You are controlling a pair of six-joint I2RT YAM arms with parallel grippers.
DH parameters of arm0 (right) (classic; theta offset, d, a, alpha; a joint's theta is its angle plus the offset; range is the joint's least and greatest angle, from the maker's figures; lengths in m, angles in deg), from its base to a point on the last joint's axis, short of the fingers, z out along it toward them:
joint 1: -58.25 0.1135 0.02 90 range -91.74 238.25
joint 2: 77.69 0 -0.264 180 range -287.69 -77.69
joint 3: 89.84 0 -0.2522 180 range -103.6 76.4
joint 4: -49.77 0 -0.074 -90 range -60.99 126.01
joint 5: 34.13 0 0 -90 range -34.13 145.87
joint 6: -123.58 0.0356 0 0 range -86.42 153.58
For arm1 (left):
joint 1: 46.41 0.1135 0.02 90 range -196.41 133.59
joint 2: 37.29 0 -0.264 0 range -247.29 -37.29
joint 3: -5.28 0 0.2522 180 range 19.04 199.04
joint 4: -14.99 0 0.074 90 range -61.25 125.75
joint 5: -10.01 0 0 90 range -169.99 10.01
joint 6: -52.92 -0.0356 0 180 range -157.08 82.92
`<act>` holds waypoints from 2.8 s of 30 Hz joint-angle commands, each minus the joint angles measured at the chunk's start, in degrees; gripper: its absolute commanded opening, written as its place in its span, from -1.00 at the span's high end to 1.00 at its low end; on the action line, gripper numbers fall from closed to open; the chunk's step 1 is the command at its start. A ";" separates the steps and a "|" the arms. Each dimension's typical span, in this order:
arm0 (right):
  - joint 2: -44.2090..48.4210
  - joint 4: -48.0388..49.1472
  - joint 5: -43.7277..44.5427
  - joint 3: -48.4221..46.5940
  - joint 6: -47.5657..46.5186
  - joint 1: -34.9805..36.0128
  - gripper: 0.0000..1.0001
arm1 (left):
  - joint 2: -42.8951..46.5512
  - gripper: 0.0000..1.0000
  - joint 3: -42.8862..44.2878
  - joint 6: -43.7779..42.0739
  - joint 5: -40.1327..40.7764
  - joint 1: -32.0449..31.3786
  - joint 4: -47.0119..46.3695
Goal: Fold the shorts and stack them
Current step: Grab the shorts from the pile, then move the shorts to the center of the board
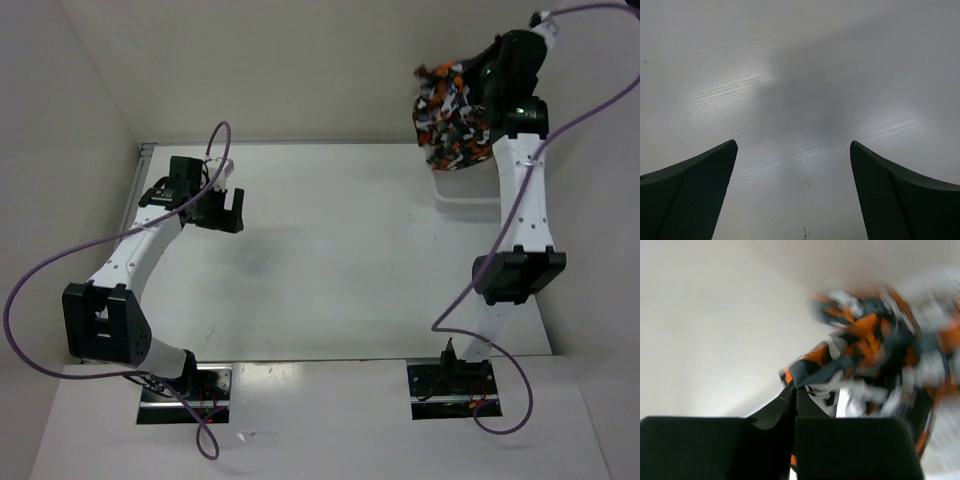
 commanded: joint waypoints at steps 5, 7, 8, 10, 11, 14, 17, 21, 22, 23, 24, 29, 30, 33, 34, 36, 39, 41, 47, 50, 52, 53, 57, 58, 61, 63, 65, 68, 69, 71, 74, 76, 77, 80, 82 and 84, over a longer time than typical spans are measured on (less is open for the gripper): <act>11.74 -3.80 -22.68 -18.03 -8.39 8.81 0.95 | 6.31 -1.00 10.53 -0.19 -7.12 3.34 1.40; 12.88 -5.12 -28.05 -15.94 -9.62 11.89 0.90 | 6.92 -1.00 13.00 -0.19 -10.29 4.83 2.02; 13.75 -5.12 -28.07 -13.05 -10.32 15.99 0.87 | 7.53 -1.00 14.31 -0.19 -10.91 5.45 2.02; 16.65 2.64 -27.38 3.26 -7.89 19.53 0.80 | 10.17 -1.00 14.85 -0.19 -12.05 8.08 0.71; 19.36 6.35 -28.07 16.20 -6.22 21.12 0.74 | 11.31 -1.00 14.86 -0.19 -12.75 9.22 0.18; 18.17 13.43 -29.49 28.00 -0.77 21.13 0.16 | 14.31 -1.00 16.08 -0.19 -11.37 12.13 -0.62; 8.78 4.76 -26.07 25.93 -1.45 21.13 -0.47 | 14.84 -1.00 16.09 -0.19 -11.08 12.13 0.44; 11.78 6.02 -22.63 28.52 -1.38 21.65 -0.50 | 15.54 -1.00 11.80 -0.19 -13.64 12.13 -0.09; 14.18 8.04 -21.58 31.16 -1.37 22.18 -0.48 | 16.15 -1.00 10.91 -0.19 -14.51 12.13 -0.09; 16.12 9.02 -20.35 33.45 -1.37 22.19 -0.40 | 16.15 -1.00 9.77 -0.19 -15.21 12.13 0.43; 17.79 9.03 -17.38 36.69 -1.37 23.14 -0.25 | 16.76 -1.00 8.28 -0.19 -15.74 12.13 0.44; 24.39 5.42 -9.45 46.99 -3.39 33.77 0.18 | 21.51 -0.71 -10.08 -0.19 -20.05 11.52 -2.11; 24.40 4.55 -8.22 48.40 -3.39 35.96 0.20 | 22.04 -0.71 -12.72 -0.19 -20.05 10.74 -2.81; 25.19 4.55 -5.76 53.58 -0.58 43.70 -0.05 | 24.15 -0.98 -22.19 -0.19 -17.96 10.21 -3.42; 25.19 5.15 -5.75 54.55 0.29 45.29 -0.41 | 24.85 -0.98 -24.50 -0.19 -17.33 10.20 -4.91; 23.26 6.48 -7.51 56.76 3.36 47.85 -0.70 | 25.99 -0.98 -29.69 -0.19 -17.33 10.20 -10.69; 22.11 7.01 -7.25 57.29 4.52 48.55 -0.89 | 21.98 -0.98 -32.68 -0.19 -19.78 9.68 -17.63; 22.11 6.48 -5.24 57.29 4.52 48.55 -0.91 | 16.54 -0.98 -31.91 -0.19 -22.76 9.15 -21.69; 20.97 3.41 -0.83 55.44 3.99 48.55 -0.96 | -2.61 -0.98 -25.50 -0.19 -25.93 4.59 -24.60; 22.71 2.79 -0.12 56.92 5.48 49.08 -0.96 | -5.03 -0.80 -22.51 -0.19 -26.47 2.12 -25.31; 24.56 2.27 1.19 58.51 6.63 49.08 -0.96 | -4.07 -0.44 -20.48 -0.19 -25.42 0.63 -25.31; 26.83 1.74 1.19 60.26 7.15 49.08 -0.96 | -2.67 -0.24 -19.78 -0.19 -24.80 0.62 -24.44; 32.37 1.21 -0.21 64.75 9.44 49.08 -0.96 | -1.34 0.80 -14.42 -0.19 -22.52 0.62 -20.57; 33.44 1.21 -0.82 65.72 9.44 49.08 -0.94 | -1.34 0.90 -13.37 -0.19 -22.51 0.62 -20.05; 36.34 1.21 -4.33 69.67 11.03 49.08 -0.88 | -1.34 1.00 -9.85 -0.19 -22.51 1.14 -19.34; 37.05 0.68 -6.79 72.31 11.64 49.60 -0.88 | -1.34 1.00 -7.92 -0.19 -22.51 1.76 -19.34; 37.05 -0.37 -7.33 74.41 13.66 50.22 -0.88 | -1.95 1.00 -6.68 -0.19 -22.51 2.46 -18.03; 37.05 -2.65 -4.45 77.49 20.05 50.22 -0.91 | -1.95 1.00 -4.49 -0.19 -21.63 4.04 -16.36; 37.05 -2.66 -2.26 78.72 21.99 50.22 -0.91 | -2.47 1.00 -4.48 -0.19 -21.11 4.92 -16.35; 37.05 -0.65 -1.62 81.63 25.52 50.22 -0.86 | -2.48 1.00 -3.34 -0.19 -21.11 5.62 -14.86; 35.13 1.56 -2.94 81.63 26.84 50.22 -0.71 | -1.86 1.00 -2.72 -0.19 -21.11 6.25 -14.15; 33.72 2.17 -2.94 81.63 26.85 50.22 -0.67 | -1.16 1.00 -2.20 -0.19 -21.11 6.25 -14.15; 32.58 2.17 -2.94 81.63 27.54 50.22 -0.67 | -1.16 1.00 -2.20 -0.19 -21.11 6.25 -14.15; 31.87 2.17 -2.94 83.65 28.43 50.75 -0.70 | -1.16 1.00 -2.20 -0.19 -21.11 6.25 -13.62; 31.87 3.30 -2.94 86.19 29.66 50.75 -0.73 | -1.16 1.00 -2.20 -0.19 -21.11 6.77 -13.62; 33.00 3.32 -2.94 87.43 31.41 50.75 -0.79 | -1.16 1.00 -2.20 -0.19 -21.11 6.77 -13.62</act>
